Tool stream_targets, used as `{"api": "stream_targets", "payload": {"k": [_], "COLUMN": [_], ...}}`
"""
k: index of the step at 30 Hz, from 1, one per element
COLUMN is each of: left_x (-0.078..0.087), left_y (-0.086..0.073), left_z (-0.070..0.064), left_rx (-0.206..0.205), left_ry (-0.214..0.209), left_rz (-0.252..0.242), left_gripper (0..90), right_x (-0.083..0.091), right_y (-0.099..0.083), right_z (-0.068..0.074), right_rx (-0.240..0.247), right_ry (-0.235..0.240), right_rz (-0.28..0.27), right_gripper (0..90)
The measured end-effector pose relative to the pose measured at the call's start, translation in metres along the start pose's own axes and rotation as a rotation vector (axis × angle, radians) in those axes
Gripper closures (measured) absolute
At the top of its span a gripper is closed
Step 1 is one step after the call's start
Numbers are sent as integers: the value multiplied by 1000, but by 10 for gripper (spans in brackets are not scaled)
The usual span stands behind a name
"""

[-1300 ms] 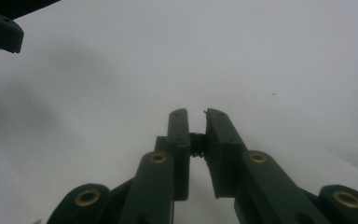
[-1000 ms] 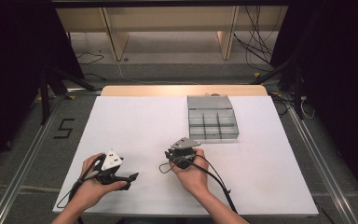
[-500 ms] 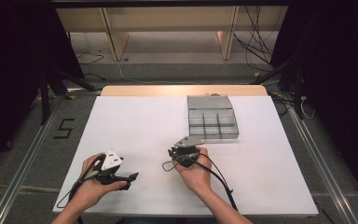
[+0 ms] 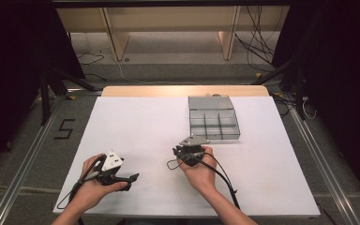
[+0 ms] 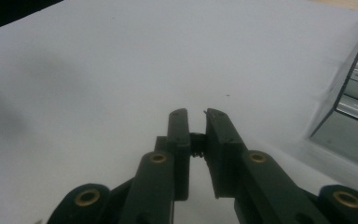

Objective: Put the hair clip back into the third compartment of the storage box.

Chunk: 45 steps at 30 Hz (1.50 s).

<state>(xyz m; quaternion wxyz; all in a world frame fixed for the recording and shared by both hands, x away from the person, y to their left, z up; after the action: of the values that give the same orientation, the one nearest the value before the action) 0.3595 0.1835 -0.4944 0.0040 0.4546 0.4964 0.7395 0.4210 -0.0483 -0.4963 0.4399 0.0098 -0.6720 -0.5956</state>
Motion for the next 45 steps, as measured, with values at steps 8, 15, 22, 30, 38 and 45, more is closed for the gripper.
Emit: {"api": "stream_targets", "payload": {"k": [8, 15, 22, 30, 38, 45], "left_x": [0, 0, 0, 0, 0, 0], "left_y": [0, 0, 0, 0, 0, 0], "left_z": [0, 0, 0, 1, 1, 1], "left_rx": [0, -1, -1, -2, -2, -1], "left_ry": [1, 1, 2, 2, 2, 2], "left_rz": [1, 1, 1, 2, 2, 2], "left_gripper": [209, 209, 210, 210, 211, 211], "right_x": [3, 6, 8, 9, 11, 13], "right_y": [2, 3, 4, 4, 5, 6], "right_z": [-7, -13, -19, -22, -26, -31], "right_rx": [-8, -12, -20, -19, -26, -38], "right_ry": [-12, -22, -34, -40, -45, -54], "right_rz": [-6, -10, -15, -17, -20, -26], "right_gripper": [809, 809, 809, 809, 809, 809]}}
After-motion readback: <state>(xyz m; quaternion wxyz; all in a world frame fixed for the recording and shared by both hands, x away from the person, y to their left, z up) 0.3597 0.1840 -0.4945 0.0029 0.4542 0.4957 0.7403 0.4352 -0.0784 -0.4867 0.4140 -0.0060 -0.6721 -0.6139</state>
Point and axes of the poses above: each handheld gripper's, and its own axes: x roughly backward along the jaws, y roughly out of its top, z roughly to its left, the point moved 5 cm from there along -x, roughly forward along the jaws, and after that the axes turned 3 degrees about -x, right-handed, at the moved point
